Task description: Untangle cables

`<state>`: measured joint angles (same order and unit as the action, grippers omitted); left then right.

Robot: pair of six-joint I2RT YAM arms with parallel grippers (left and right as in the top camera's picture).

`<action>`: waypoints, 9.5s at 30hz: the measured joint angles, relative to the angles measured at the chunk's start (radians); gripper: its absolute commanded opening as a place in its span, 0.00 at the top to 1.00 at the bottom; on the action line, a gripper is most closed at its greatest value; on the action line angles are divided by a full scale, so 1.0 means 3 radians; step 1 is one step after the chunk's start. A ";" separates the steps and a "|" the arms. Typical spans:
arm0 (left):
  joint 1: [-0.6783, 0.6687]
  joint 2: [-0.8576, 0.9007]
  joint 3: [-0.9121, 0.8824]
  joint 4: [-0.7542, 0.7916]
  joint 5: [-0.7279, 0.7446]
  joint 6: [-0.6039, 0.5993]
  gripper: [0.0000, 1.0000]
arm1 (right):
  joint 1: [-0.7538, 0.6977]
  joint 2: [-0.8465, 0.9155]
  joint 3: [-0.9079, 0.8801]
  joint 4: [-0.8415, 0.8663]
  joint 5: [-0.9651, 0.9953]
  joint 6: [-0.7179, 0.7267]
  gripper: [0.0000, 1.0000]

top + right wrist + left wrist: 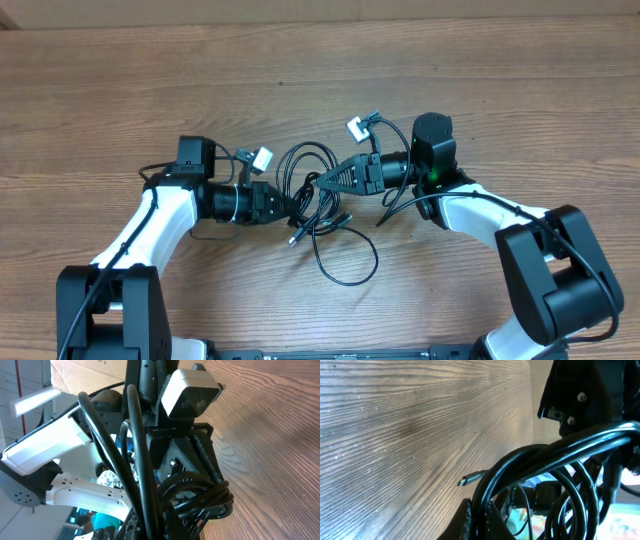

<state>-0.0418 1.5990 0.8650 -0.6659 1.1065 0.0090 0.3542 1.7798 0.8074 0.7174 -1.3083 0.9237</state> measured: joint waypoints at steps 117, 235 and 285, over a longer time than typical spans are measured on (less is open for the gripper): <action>-0.0423 0.0003 -0.0029 -0.0525 -0.0112 0.0420 0.96 | -0.0003 -0.0004 0.0019 -0.1511 0.1011 -0.1316 0.96; -0.0423 -0.1296 0.1225 -0.0515 -0.2744 -0.0100 0.96 | -0.0767 -0.0081 0.0075 -0.3681 0.0683 -0.2307 0.00; -0.0423 -0.1696 0.1228 -0.0802 -0.1775 0.2068 0.96 | -0.0493 -0.0084 0.0051 0.0309 -0.0161 0.0500 0.00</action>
<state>-0.1688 1.0901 1.2335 -0.9066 0.5739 0.6292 0.2062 1.7546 0.8227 0.8101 -1.3567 1.0737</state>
